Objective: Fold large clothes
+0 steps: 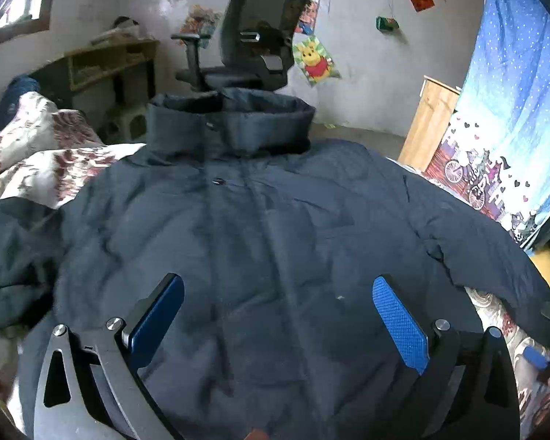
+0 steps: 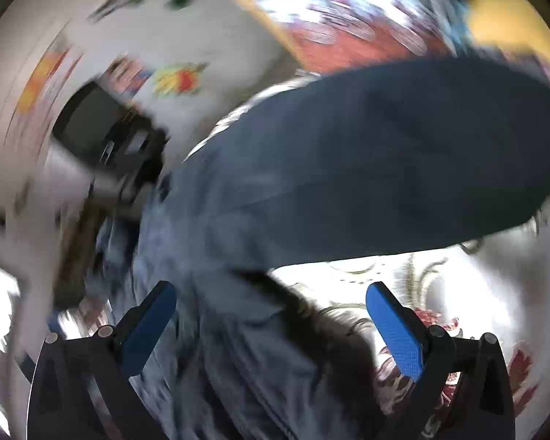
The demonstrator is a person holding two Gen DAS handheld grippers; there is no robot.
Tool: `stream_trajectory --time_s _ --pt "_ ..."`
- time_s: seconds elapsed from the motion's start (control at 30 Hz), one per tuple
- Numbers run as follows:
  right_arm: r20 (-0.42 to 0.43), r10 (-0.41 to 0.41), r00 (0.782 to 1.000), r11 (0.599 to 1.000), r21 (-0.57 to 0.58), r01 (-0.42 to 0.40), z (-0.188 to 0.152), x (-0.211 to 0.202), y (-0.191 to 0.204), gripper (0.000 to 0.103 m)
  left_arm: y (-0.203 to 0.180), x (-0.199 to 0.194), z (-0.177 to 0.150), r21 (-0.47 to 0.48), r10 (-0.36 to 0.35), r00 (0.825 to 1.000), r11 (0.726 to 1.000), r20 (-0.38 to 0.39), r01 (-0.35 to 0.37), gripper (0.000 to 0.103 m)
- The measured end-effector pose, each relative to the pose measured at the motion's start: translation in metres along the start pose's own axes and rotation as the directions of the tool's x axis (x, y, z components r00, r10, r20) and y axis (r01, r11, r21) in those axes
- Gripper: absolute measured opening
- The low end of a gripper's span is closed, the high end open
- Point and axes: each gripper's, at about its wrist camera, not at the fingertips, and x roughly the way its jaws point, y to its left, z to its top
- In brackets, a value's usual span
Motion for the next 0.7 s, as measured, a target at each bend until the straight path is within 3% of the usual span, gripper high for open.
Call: stream_trajectory --time_s 0.1,0.27,0.33,0.5,0.57,0.67,0.7 --pt "0.062 0.027 0.998 0.988 0.151 -0.036 0.021 -0.006 -0.027 0.103 -0.017 0.017 0.004 0.014 -0.01 1.0 1.0 -0.007 0.01 0.101" --pt "0.159 0.007 0.987 0.983 0.178 -0.035 0.051 -0.025 -0.042 0.103 -0.047 0.048 0.013 0.031 -0.066 0.998 0.997 -0.016 0.067 0.101" --pt "0.172 0.002 0.985 0.975 0.22 -0.041 0.059 -0.029 -0.052 0.099 -0.059 0.06 0.016 0.035 -0.082 0.996 0.996 -0.019 0.082 0.101" --pt "0.161 -0.019 0.987 0.973 0.229 -0.019 0.078 -0.029 -0.066 0.071 -0.089 0.091 0.022 0.031 -0.133 0.99 0.99 -0.04 0.134 0.101" --pt "0.162 -0.05 0.985 0.981 0.191 0.019 0.082 -0.031 -0.067 0.042 -0.1 0.102 0.025 0.04 -0.134 0.989 0.99 -0.058 0.136 0.101" --pt "0.19 -0.09 0.978 0.991 0.113 0.07 0.089 -0.036 -0.06 0.024 -0.113 0.118 0.024 0.071 -0.115 0.989 0.99 -0.093 0.121 0.101" --pt "0.204 -0.097 0.974 0.993 0.087 0.08 0.094 -0.038 -0.056 0.022 -0.115 0.124 0.023 0.081 -0.094 0.989 0.991 -0.113 0.104 0.101"
